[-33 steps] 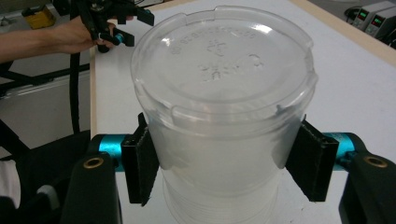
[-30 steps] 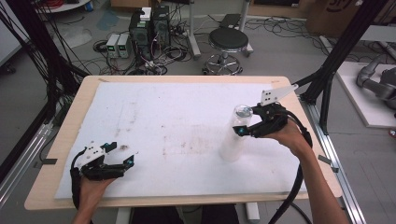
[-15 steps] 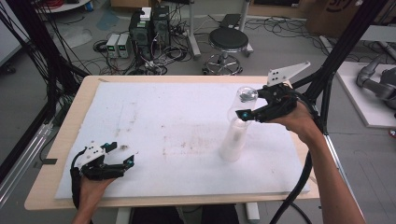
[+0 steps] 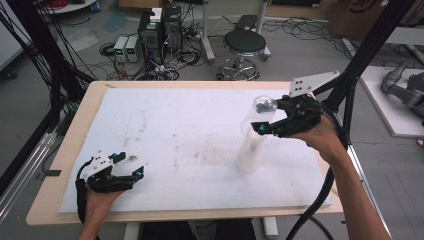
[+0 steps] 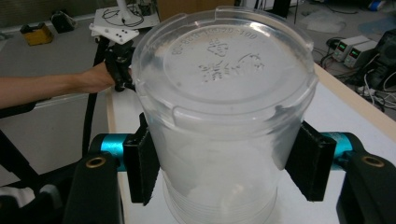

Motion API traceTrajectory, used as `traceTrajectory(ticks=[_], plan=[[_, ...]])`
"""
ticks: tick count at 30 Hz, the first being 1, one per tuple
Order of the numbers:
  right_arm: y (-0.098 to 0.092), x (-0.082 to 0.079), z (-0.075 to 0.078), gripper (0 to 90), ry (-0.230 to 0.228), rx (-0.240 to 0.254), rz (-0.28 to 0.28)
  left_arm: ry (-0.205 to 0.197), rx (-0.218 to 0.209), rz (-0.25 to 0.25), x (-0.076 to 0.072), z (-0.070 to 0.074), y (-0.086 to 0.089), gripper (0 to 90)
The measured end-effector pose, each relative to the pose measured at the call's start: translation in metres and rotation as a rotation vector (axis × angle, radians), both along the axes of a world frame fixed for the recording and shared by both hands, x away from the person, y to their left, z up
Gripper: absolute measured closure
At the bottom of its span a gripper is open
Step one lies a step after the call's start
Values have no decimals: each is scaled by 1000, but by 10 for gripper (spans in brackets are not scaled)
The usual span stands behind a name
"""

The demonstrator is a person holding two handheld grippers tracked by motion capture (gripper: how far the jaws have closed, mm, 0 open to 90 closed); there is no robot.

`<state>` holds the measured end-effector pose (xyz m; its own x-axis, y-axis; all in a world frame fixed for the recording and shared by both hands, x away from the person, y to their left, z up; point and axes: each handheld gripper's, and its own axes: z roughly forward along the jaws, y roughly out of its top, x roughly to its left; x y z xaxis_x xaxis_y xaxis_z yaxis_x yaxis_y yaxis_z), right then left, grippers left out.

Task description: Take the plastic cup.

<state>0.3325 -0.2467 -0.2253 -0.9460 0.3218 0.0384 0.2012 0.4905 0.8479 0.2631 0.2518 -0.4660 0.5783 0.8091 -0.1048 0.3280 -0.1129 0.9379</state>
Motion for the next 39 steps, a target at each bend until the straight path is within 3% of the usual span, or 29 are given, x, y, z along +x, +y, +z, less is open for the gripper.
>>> traceTrajectory(ticks=[8,18,22,26,32,34,39], plan=[[22,-24,-25,357,-3,-5,22,4,-9,-5,1,0,1,111],[52,-45,-66,357,11,30,41,3,-16,-13,0,0,1,111],[63,-48,-82,357,7,27,52,0,-16,-15,0,0,2,111],[70,-49,-99,357,10,72,44,-6,-18,-14,-1,0,1,111],[82,-51,-121,357,23,99,55,5,-12,-14,1,0,1,111],[86,-51,-125,357,29,74,58,7,-7,-14,1,0,1,111],[90,-53,-131,357,29,80,67,5,-9,-12,1,0,1,111]])
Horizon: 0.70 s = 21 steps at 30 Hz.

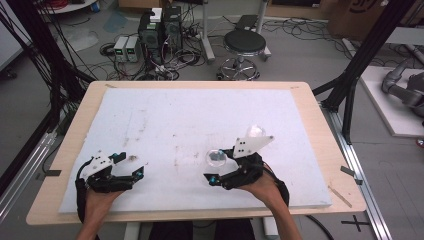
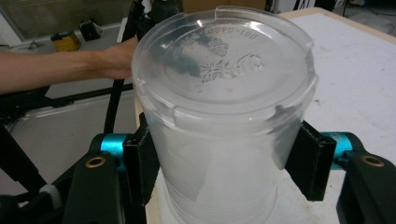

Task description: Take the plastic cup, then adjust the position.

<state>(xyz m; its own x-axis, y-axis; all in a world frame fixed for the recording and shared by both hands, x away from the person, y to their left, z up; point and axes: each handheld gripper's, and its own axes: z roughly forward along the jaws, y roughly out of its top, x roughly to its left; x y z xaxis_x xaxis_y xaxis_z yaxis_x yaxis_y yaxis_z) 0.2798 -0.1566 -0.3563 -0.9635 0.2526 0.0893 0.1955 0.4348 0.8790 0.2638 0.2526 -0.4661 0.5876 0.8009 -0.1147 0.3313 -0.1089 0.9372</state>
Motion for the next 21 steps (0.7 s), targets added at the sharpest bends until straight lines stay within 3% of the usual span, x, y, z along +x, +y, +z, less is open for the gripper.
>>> traceTrajectory(ticks=[8,21], plan=[[-1,1,-4,357,9,20,-2,-17,-2,1,-2,0,0,111],[-2,4,-4,357,11,23,-3,-12,-3,-10,-1,0,1,111]])
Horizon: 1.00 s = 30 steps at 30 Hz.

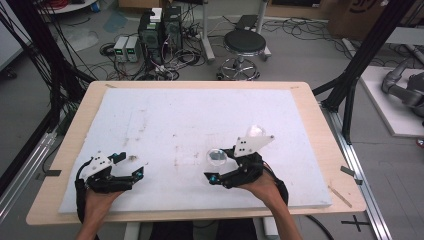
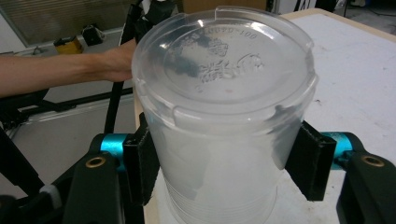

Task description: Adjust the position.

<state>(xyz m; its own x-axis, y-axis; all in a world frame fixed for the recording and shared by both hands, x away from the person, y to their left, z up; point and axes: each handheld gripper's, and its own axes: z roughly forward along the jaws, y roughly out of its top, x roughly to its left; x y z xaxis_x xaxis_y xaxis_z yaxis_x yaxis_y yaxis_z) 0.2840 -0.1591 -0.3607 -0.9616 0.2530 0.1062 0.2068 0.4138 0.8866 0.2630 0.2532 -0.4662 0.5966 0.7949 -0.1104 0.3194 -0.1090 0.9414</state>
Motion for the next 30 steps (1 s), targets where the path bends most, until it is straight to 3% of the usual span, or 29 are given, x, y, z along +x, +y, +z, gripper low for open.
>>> traceTrajectory(ticks=[8,15,20,30], plan=[[-2,1,0,357,-4,4,4,6,-23,-4,0,0,2,111],[-3,1,2,357,1,14,3,-5,-26,-70,1,5,2,109],[-4,1,4,358,3,31,14,-50,-44,-183,1,24,1,105],[2,2,10,359,-8,43,42,-87,-53,-440,2,53,-17,101]])
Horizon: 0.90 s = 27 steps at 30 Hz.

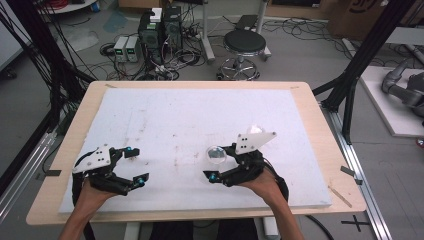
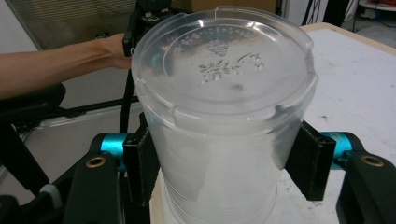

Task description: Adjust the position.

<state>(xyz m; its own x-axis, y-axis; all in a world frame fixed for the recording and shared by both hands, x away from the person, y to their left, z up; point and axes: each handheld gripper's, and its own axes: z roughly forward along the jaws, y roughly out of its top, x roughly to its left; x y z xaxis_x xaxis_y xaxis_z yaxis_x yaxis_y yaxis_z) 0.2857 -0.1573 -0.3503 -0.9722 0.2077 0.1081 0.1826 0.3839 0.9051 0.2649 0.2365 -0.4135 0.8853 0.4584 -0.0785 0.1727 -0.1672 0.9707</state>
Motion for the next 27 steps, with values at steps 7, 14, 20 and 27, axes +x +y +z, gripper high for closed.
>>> traceTrajectory(ticks=[7,14,20,27], plan=[[7,-1,4,359,4,3,40,-16,-22,-188,5,12,-38,92],[12,-2,5,359,1,3,67,-26,-53,-289,11,18,-82,91],[12,-2,7,359,0,8,70,-36,-48,-349,13,23,-110,91],[10,-2,8,359,-10,18,72,-38,-49,-370,14,20,-126,92]])
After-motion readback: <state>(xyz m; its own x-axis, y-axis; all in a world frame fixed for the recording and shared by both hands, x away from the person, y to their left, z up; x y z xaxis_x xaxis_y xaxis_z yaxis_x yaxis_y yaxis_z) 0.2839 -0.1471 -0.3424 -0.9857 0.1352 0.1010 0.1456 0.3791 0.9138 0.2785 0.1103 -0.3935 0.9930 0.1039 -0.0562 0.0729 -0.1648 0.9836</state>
